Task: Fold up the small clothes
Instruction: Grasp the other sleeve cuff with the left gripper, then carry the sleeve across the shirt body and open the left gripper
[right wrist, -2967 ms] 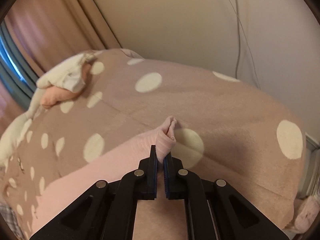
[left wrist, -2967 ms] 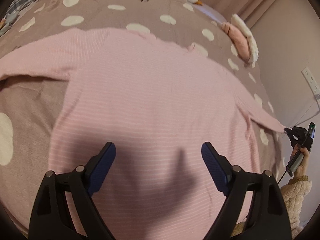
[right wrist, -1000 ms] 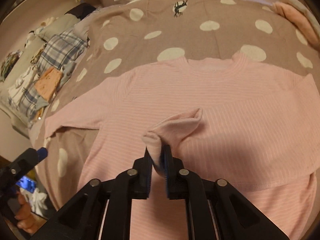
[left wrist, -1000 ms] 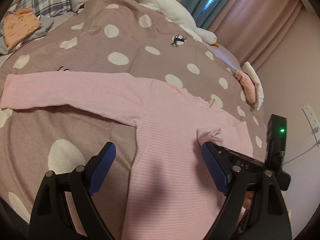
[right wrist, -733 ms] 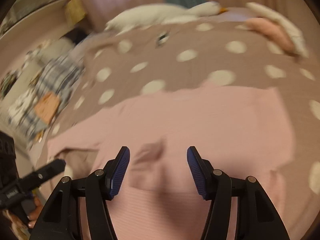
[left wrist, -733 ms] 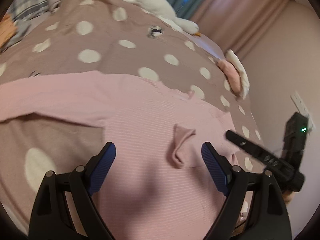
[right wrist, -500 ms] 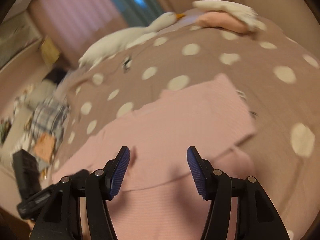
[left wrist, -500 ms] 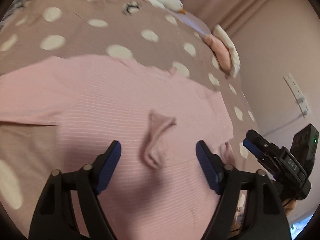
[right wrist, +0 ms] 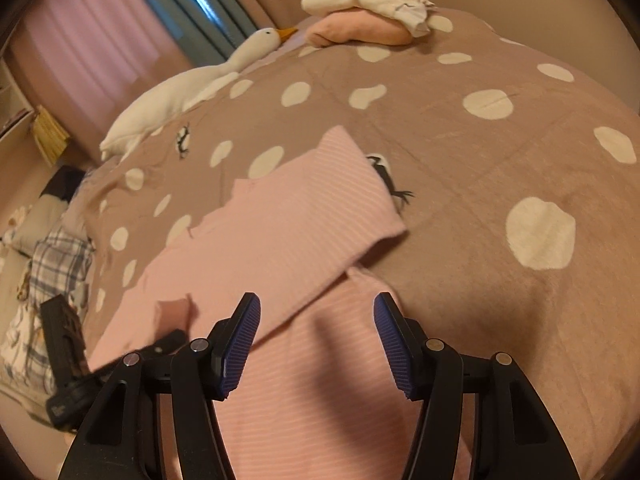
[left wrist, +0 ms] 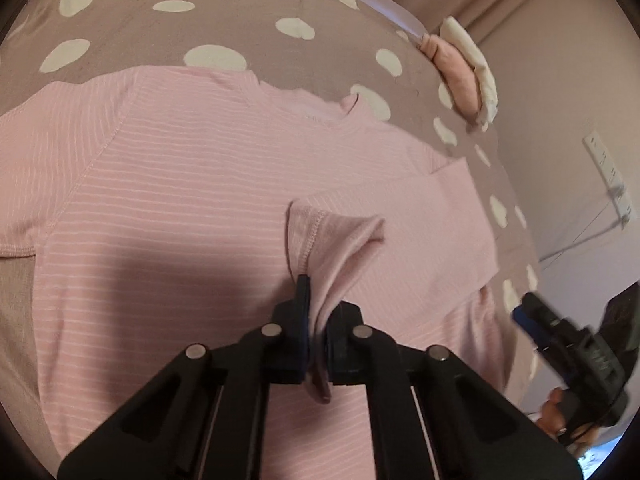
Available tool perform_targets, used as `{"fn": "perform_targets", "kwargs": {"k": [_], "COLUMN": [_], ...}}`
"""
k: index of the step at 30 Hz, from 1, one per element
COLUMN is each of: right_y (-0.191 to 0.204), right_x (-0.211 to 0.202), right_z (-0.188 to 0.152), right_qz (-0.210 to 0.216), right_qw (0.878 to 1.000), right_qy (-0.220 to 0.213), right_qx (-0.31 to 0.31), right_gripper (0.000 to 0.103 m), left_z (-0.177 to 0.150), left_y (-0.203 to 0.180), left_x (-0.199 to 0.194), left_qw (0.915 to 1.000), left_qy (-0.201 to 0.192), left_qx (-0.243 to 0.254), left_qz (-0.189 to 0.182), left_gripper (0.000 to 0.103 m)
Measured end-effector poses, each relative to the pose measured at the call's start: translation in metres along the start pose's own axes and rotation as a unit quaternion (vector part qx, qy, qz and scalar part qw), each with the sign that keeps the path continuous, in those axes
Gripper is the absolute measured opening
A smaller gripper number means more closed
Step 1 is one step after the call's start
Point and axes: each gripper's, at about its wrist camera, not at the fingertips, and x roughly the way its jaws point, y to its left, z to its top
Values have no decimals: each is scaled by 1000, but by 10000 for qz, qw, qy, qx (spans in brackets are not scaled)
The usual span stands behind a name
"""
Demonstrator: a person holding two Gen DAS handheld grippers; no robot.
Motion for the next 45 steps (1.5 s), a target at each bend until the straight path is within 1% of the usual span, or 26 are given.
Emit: {"fn": "perform_targets", "kwargs": {"k": [5, 8, 12, 15, 19, 22, 25, 32, 39, 45], "right_y": [-6, -6, -4, -3, 0, 4, 8, 21, 43, 75], "right_x": [-1, -1, -1, 1, 1, 1, 2, 4, 2, -4], "right_z": [1, 1, 0, 1, 0, 0, -1, -1, -3, -3], "right_qz": [-46, -77, -42, -31, -35, -43, -60, -105, -118, -57], "right_qw": [10000, 9999, 10000, 10000, 10000, 9999, 9999, 9994, 9976, 9937], "right_qy": [-28, -37, -34, -18, 3, -6, 7, 4, -46, -159], "right_qx": [69, 63, 31, 16, -46, -97, -141, -339, -679, -1107], "right_gripper": [59, 59, 59, 59, 59, 59, 59, 59, 59, 59], "left_z": [18, 32, 46, 53, 56, 56, 53, 47, 41, 35], "left_y": [-12, -20, -25, -21, -11, -2, 5, 20, 36, 49], "left_x": [-36, -63, -91, -103, -117, -123, -128, -132, -125, -118], "left_qw": [9993, 9978, 9957, 9947, 9929, 9923, 9902, 9860, 9847, 9826], "left_qy": [-359, -615, -907, -1018, -1171, -1218, -1300, -1344, -1248, -1170], "left_qx": [42, 73, 174, 137, 123, 54, 63, 99, 81, 48], "left_qz": [-95, -230, -121, -50, 133, 237, 514, 981, 1212, 1445], "left_gripper": [4, 4, 4, 4, 4, 4, 4, 4, 4, 5]}}
